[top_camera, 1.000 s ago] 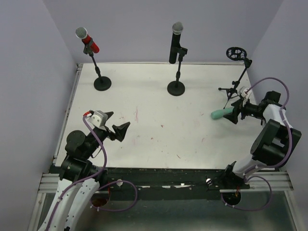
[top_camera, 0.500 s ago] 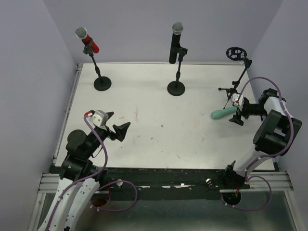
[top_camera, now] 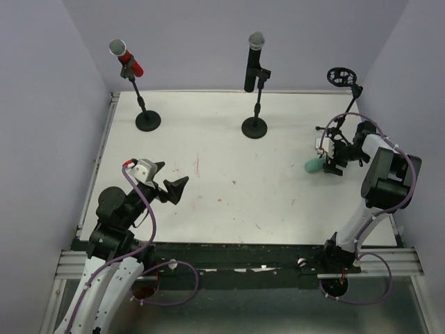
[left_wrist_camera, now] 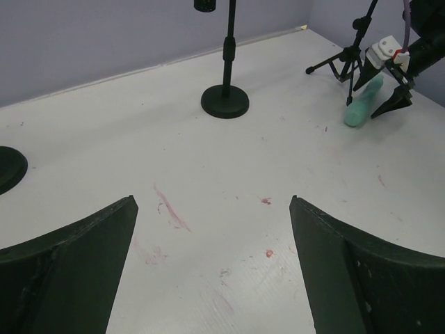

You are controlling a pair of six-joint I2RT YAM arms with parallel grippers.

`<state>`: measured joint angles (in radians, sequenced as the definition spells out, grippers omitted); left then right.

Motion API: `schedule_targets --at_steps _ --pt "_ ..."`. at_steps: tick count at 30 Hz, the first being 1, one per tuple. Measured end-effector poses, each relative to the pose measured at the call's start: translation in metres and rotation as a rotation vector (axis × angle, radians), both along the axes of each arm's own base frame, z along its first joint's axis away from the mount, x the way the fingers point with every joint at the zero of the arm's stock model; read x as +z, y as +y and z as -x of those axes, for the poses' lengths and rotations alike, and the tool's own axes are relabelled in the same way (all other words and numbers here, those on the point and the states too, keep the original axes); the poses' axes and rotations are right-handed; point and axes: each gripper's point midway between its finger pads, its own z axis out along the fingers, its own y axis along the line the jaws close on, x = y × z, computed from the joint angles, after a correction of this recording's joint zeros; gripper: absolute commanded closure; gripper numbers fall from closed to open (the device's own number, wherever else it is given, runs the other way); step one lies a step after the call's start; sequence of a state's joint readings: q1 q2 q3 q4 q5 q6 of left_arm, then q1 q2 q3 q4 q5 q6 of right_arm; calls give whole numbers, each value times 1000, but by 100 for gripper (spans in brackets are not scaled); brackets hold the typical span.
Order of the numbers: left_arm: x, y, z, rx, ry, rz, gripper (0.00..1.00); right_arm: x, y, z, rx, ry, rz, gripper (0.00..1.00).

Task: Attach the microphones to the stand

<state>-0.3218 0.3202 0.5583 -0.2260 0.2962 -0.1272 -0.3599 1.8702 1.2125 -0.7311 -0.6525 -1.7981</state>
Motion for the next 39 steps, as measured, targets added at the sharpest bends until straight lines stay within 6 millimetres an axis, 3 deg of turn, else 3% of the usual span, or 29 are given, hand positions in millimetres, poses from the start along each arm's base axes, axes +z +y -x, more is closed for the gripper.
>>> schedule_targets --at_steps 5,10,13,16,21,26,34,37,39 --pt "0 0 0 0 -1 -2 2 -3 6 -5 7 20 30 29" --pt "0 0 0 0 -2 -3 2 -7 1 4 -7 63 56 43" --pt "0 0 0 0 -2 -3 2 -9 2 18 -11 87 73 55" --pt "0 0 0 0 -1 -3 2 -9 7 39 -13 121 72 78" --pt "0 0 0 0 -1 -3 1 -9 27 66 -24 186 50 84" --pt "0 0 0 0 -1 -3 1 -4 84 82 -33 267 8 94" --pt "0 0 0 0 0 -3 2 5 222 84 -61 334 -3 93" --pt "-1 0 -1 1 2 -4 2 7 271 71 -78 349 2 93" --pt "-3 0 -2 2 6 -7 2 11 303 45 -121 347 -16 92"
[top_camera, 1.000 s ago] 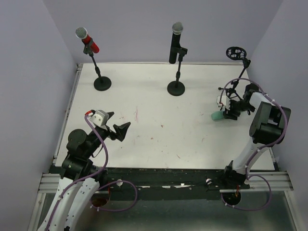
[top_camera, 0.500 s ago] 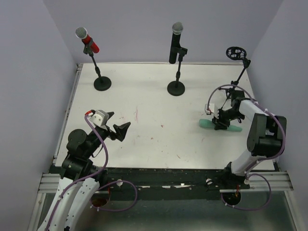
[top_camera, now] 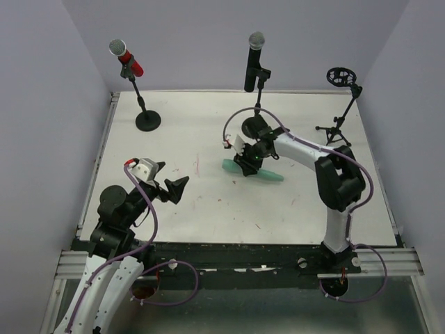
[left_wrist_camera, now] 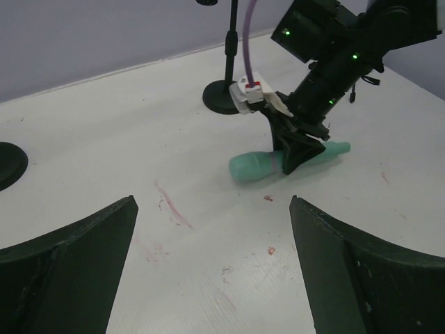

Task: Attach the microphones to the stand

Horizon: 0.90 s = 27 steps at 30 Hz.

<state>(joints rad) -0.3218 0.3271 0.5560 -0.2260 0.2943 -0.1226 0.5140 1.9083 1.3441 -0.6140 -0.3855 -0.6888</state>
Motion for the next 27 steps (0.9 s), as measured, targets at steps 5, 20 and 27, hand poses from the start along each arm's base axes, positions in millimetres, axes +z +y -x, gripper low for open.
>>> schedule_targets --at_steps 5,20,27 --pt "-8 1 -5 14 23 -13 1 2 67 -24 -11 -29 -5 87" --pt "-14 3 -10 32 43 -29 2 -16 128 -15 -18 3 19 34" --pt "-14 3 -10 32 42 -29 2 -17 123 -13 -27 19 30 18"
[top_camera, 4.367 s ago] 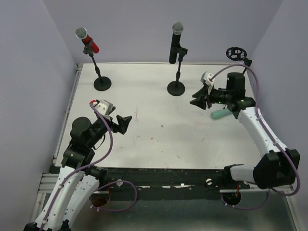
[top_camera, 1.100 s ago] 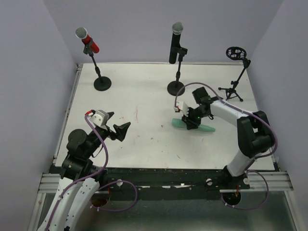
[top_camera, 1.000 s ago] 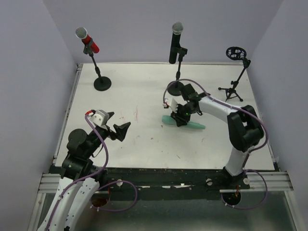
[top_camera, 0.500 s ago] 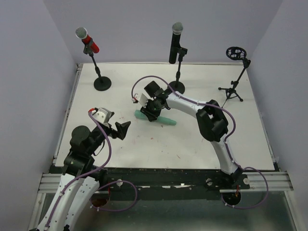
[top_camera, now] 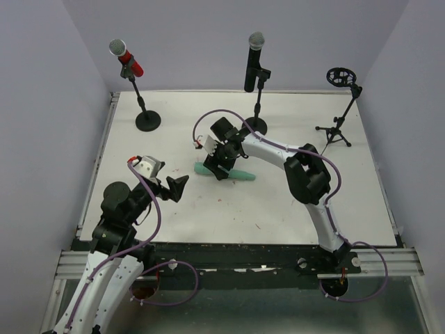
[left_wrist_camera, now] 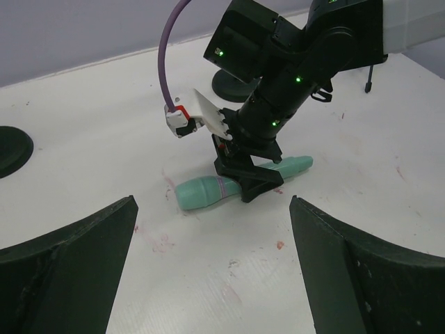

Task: Attach the microphones to the stand

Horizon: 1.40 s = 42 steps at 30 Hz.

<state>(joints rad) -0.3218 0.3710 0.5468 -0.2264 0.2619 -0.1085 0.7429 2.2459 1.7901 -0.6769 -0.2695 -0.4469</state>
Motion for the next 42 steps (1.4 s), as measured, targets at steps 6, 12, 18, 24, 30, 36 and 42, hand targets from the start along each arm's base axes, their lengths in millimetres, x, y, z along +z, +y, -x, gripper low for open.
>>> schedule_targets --at_steps 6,12,18,24,30,36,42 --pt "1 0 1 0 -4 1 2 9 -3 2 5 -7 3 0" --pt "2 0 1 0 -8 3 1 55 -7 -2 31 -102 -31 0" --pt "3 1 2 0 -13 4 2 128 -26 12 82 -230 -88 0" --pt "7 1 4 0 -30 10 2 176 -97 14 -1 -299 -139 0" --pt "9 2 6 0 -38 13 2 213 -279 -28 -493 -440 -250 0" --pt "9 2 6 -1 -38 14 2 253 -359 -4 -785 -580 -393 2" --pt "10 2 6 -1 -40 15 2 217 -437 -32 -1117 -525 -523 5"
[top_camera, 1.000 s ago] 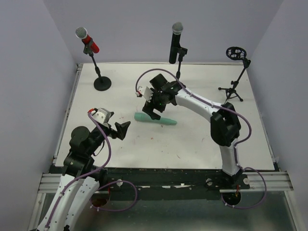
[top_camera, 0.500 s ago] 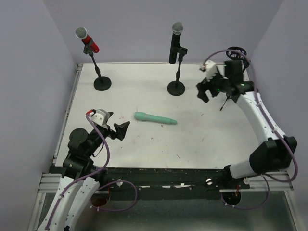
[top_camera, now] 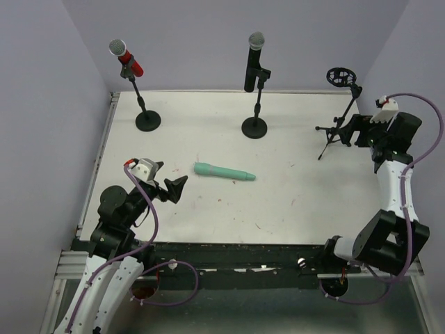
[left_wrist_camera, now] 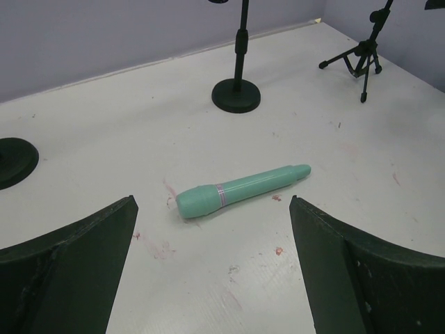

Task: Attach the microphones to the stand

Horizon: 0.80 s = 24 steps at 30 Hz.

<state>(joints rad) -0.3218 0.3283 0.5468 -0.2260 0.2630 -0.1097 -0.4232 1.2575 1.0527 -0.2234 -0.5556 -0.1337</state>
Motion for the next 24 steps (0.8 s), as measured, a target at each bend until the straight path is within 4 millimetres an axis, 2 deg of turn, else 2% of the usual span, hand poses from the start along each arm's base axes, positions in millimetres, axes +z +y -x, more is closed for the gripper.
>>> schedule_targets --at_steps 2,5,7,10,12,16,18,24 --pt "0 0 0 0 0 0 2 -22 -3 -7 -19 18 -40 7" --pt "1 0 0 0 -3 1 2 -33 -8 -17 -24 -24 -32 10" --pt "1 0 1 0 -5 2 2 -28 -13 -29 -21 -82 -8 12" --pt "1 0 1 0 -7 2 2 -20 -21 -51 -10 -178 29 21" --pt "1 0 1 0 -7 2 2 -21 -24 -66 10 -214 31 27" --pt "1 0 1 0 -7 2 2 -24 -25 -90 51 -240 -9 28" --pt "1 0 1 0 -6 2 2 -21 -25 -98 63 -261 -27 29" --pt "-1 0 0 0 3 -1 2 -7 -18 -112 128 -323 -39 50"
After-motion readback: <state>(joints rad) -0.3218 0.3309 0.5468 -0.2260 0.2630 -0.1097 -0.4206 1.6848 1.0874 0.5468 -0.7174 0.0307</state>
